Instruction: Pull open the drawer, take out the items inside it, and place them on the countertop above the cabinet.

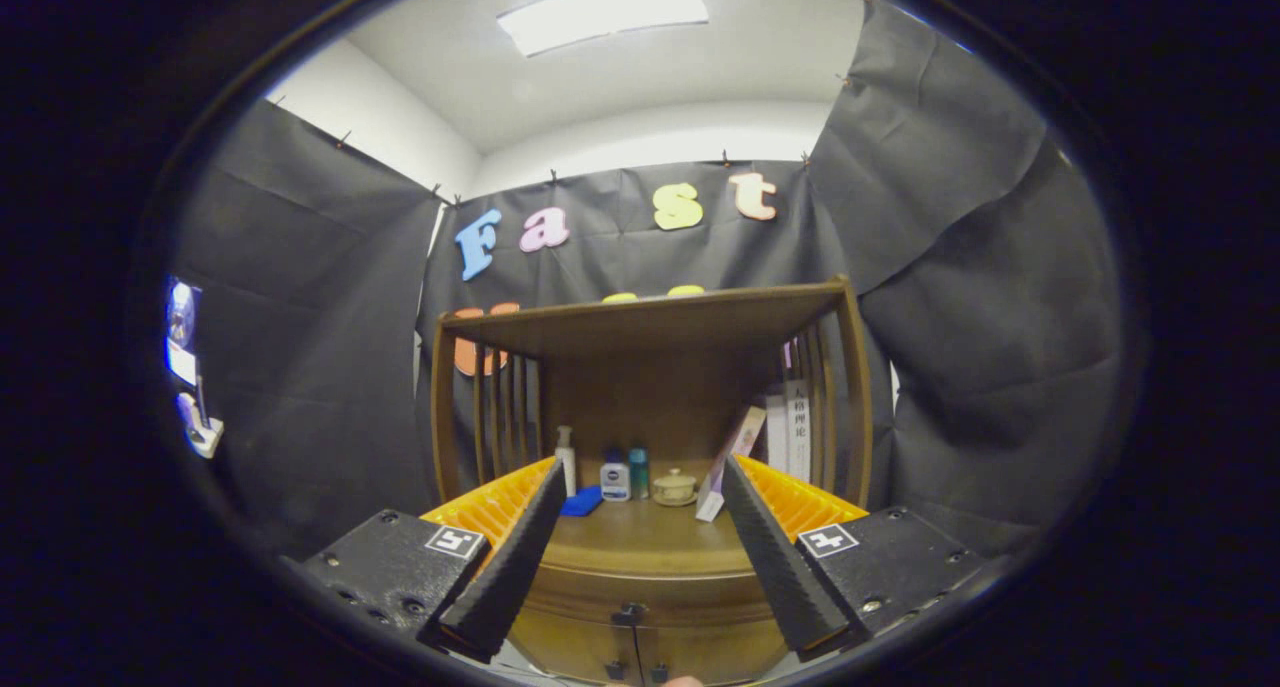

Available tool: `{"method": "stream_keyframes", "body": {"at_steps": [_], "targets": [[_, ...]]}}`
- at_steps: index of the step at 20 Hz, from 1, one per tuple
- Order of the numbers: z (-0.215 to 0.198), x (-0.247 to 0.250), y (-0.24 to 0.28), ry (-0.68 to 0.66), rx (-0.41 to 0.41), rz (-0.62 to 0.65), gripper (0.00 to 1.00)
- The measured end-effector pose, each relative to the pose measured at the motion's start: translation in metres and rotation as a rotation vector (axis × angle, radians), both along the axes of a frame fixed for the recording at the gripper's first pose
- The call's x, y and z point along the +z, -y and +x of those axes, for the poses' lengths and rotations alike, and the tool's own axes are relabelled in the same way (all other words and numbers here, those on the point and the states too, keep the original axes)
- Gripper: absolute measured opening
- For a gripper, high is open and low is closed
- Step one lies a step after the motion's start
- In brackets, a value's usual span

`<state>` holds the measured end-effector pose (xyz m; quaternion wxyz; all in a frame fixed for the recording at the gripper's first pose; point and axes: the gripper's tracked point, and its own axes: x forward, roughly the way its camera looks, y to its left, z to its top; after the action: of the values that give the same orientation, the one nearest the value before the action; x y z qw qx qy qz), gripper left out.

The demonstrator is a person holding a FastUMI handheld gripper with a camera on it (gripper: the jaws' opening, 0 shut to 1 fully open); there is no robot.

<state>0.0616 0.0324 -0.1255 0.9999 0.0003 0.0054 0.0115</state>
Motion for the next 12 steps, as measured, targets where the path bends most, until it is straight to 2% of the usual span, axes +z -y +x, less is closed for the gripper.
{"method": "stream_keyframes", "body": {"at_steps": [8,12], "targets": [[0.044,-0.114,-0.006,-0.167,0.000,0.050,0.99],[0.065,-0.168,-0.007,-0.237,-0.013,0.026,0.99]]}}
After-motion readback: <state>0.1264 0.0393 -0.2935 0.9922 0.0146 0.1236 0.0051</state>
